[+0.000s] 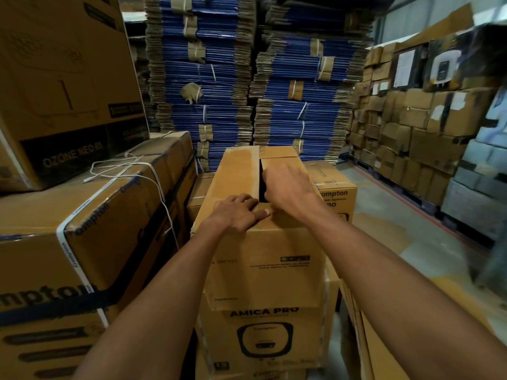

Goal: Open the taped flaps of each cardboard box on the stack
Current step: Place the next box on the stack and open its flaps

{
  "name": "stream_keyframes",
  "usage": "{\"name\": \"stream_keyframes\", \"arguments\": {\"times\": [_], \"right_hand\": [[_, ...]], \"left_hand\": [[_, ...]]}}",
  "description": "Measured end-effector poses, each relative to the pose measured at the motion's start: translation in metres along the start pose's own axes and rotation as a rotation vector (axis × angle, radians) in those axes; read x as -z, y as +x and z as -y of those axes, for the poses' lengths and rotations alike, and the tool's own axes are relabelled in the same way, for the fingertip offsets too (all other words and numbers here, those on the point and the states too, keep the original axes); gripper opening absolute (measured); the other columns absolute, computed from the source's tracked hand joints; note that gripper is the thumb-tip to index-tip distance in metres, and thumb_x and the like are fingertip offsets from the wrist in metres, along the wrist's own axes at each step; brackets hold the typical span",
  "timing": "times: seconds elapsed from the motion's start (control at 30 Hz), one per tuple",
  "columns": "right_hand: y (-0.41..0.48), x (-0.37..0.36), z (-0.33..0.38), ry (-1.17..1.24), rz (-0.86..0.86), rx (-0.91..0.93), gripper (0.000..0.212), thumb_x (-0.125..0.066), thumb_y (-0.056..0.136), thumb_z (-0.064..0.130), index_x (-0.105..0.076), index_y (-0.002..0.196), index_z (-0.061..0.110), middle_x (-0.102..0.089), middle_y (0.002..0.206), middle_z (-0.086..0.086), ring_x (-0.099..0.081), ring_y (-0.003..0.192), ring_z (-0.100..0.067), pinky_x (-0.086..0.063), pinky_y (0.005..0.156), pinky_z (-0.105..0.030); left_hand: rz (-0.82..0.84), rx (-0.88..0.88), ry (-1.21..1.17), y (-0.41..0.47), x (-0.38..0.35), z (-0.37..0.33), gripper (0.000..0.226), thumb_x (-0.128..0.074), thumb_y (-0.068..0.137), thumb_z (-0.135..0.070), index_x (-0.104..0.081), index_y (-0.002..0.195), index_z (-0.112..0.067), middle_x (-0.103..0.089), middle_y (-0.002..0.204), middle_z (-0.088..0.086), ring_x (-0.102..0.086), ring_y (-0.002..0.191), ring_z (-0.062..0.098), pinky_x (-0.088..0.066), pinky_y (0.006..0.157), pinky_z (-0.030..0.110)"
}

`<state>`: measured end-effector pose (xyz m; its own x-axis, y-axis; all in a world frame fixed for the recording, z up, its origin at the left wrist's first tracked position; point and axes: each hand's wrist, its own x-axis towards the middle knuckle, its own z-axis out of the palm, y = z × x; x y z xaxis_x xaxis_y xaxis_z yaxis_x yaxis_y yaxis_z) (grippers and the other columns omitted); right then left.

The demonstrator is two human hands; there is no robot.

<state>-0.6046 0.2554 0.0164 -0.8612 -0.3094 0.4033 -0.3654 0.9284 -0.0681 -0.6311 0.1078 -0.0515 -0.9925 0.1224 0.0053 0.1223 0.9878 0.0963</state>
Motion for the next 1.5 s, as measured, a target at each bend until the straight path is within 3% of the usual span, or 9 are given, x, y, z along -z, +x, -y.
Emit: {"name": "stream_keyframes", "arguments": {"times": [0.2,0.37,0.47,0.67,0.97,1.17,1.23,1.33,1.5], "right_hand": [[-0.001,0.017,-0.014,-0.009,-0.075,0.061,0.007,-0.066,0.090,0.002,-0.066,0.089,0.009,-0.050,0.073,-0.004,-0.064,0.082,-0.032,-0.053,0.066,-0.040],[-0.005,0.010,-0.015,-0.081,-0.019,0.120,0.005,-0.068,0.089,0.000,-0.067,0.091,0.005,-0.036,0.064,-0.002,-0.053,0.075,-0.027,-0.047,0.064,-0.037],[-0.003,0.013,-0.028,-0.063,-0.021,0.086,0.010,-0.063,0.090,-0.003,-0.068,0.087,0.005,-0.046,0.067,-0.004,-0.058,0.076,-0.029,-0.043,0.063,-0.035],[0.004,0.021,-0.048,0.036,-0.029,0.023,0.011,-0.065,0.090,-0.001,-0.074,0.096,0.003,-0.063,0.084,-0.011,-0.065,0.080,-0.029,-0.058,0.068,-0.042],[0.049,0.057,-0.094,0.486,0.157,-0.282,0.013,-0.072,0.088,0.004,-0.072,0.091,0.017,-0.071,0.101,-0.007,-0.065,0.104,-0.025,-0.055,0.095,-0.046],[0.053,0.048,-0.117,0.445,0.465,-0.263,0.026,-0.057,0.099,0.008,-0.065,0.120,-0.005,-0.065,0.108,-0.022,-0.063,0.083,-0.024,-0.056,0.071,-0.033],[0.046,0.033,-0.118,0.302,0.624,-0.137,0.027,-0.049,0.102,0.002,-0.061,0.125,-0.008,-0.062,0.111,-0.030,-0.062,0.093,-0.030,-0.052,0.088,-0.041],[0.030,0.020,-0.122,0.173,0.710,0.030,0.019,-0.056,0.102,0.017,-0.065,0.090,0.028,-0.061,0.092,0.009,-0.058,0.086,-0.009,-0.046,0.088,-0.034],[0.006,0.003,-0.123,0.393,0.751,0.065,0.042,-0.068,0.093,0.048,-0.061,0.133,0.037,-0.056,0.137,0.012,-0.051,0.126,-0.014,-0.043,0.103,-0.035]], "left_hand": [[0.071,0.062,-0.015,0.006,0.010,-0.013,0.087,-0.030,0.086,-0.086,-0.028,0.159,-0.038,-0.024,0.163,-0.001,-0.020,0.149,0.032,-0.021,0.113,0.058],[0.157,-0.051,-0.203,0.021,0.032,-0.049,0.048,-0.056,0.094,-0.052,-0.057,0.134,-0.025,-0.052,0.142,0.004,-0.050,0.122,0.028,-0.036,0.110,0.053],[0.192,-0.068,-0.341,0.023,0.026,-0.068,0.059,-0.060,0.072,-0.064,-0.065,0.114,-0.023,-0.065,0.119,0.003,-0.060,0.107,0.025,-0.045,0.102,0.048],[-0.014,0.022,-0.516,0.036,0.045,-0.083,0.017,-0.080,0.081,-0.028,-0.066,0.088,-0.019,-0.071,0.083,0.000,-0.068,0.077,0.019,-0.054,0.065,0.029],[-0.504,0.013,-0.404,-0.022,0.079,-0.100,0.045,-0.094,0.064,-0.036,-0.063,0.093,-0.021,-0.065,0.092,-0.003,-0.061,0.091,0.019,-0.051,0.086,0.039],[-0.843,-0.349,0.008,-0.072,0.077,-0.149,0.037,-0.082,0.076,-0.020,-0.069,0.110,-0.012,-0.070,0.099,0.005,-0.065,0.081,0.020,-0.044,0.063,0.027],[-0.782,-0.324,0.079,-0.087,0.067,-0.151,0.040,-0.076,0.085,-0.023,-0.066,0.122,-0.013,-0.070,0.107,0.007,-0.066,0.085,0.021,-0.040,0.060,0.027],[-0.641,-0.278,0.125,-0.103,0.059,-0.138,0.043,-0.066,0.096,-0.031,-0.057,0.134,-0.013,-0.069,0.106,0.005,-0.065,0.084,0.022,-0.049,0.062,0.033],[-0.355,-0.307,0.036,-0.130,0.039,-0.148,0.030,-0.049,0.105,-0.030,-0.056,0.129,-0.013,-0.061,0.109,0.003,-0.054,0.084,0.019,-0.052,0.073,0.033]]}}
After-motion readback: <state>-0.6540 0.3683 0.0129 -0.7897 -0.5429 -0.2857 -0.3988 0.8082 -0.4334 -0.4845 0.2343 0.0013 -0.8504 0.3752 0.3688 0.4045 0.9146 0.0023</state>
